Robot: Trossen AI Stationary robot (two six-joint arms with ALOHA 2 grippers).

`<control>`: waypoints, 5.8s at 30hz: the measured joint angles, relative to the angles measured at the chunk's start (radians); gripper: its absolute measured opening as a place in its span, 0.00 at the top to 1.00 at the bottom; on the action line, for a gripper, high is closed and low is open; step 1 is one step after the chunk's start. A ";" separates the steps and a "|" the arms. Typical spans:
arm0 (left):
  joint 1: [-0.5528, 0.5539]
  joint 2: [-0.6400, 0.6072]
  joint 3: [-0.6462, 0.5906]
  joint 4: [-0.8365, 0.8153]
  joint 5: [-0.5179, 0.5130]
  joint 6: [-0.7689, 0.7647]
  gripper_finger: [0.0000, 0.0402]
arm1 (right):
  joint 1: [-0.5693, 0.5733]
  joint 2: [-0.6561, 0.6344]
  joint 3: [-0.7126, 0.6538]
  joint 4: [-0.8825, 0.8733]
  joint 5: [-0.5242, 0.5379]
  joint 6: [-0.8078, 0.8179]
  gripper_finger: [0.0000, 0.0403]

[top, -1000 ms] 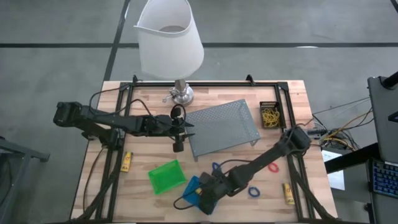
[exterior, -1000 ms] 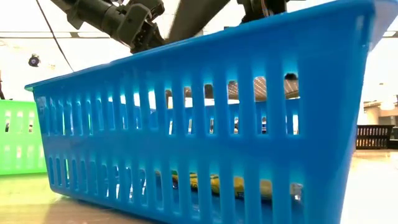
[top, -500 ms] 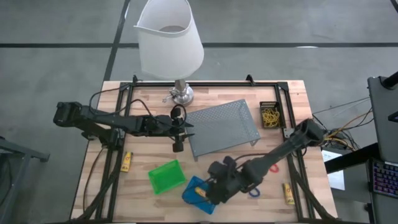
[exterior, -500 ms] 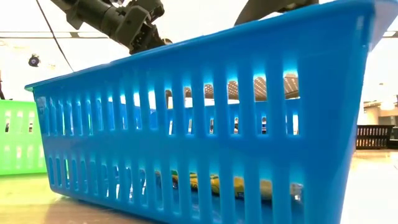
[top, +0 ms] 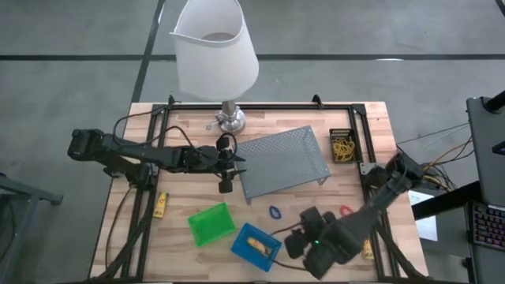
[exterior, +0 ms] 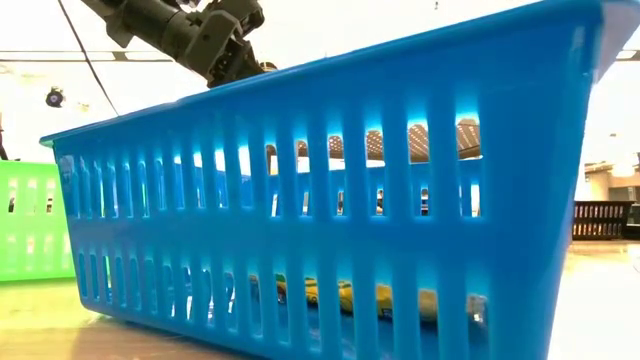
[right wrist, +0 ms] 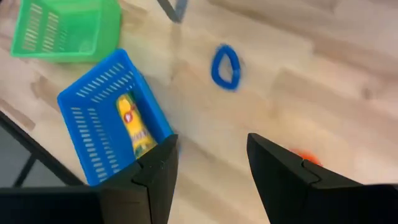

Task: Pick & Place Office Desk Supplies
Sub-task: Put the crayon box into the blue basket

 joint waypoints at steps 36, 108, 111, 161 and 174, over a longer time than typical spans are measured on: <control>0.000 0.000 0.000 -0.004 0.000 0.000 0.57 | 0.261 0.082 -0.011 -0.177 -0.781 0.568 0.54; 0.000 0.000 0.000 -0.014 0.000 0.000 0.57 | 0.300 0.354 -0.125 -0.346 -1.025 0.555 0.54; 0.000 0.000 0.000 -0.014 0.000 0.000 0.57 | 0.300 0.351 -0.142 -0.311 -1.026 0.556 0.54; 0.000 0.000 0.000 -0.023 0.000 0.000 0.57 | 0.217 0.354 -0.107 -0.259 -0.677 0.520 0.72; 0.000 0.000 0.000 -0.023 0.000 0.000 0.57 | 0.218 0.356 -0.027 -0.391 -0.676 0.521 0.80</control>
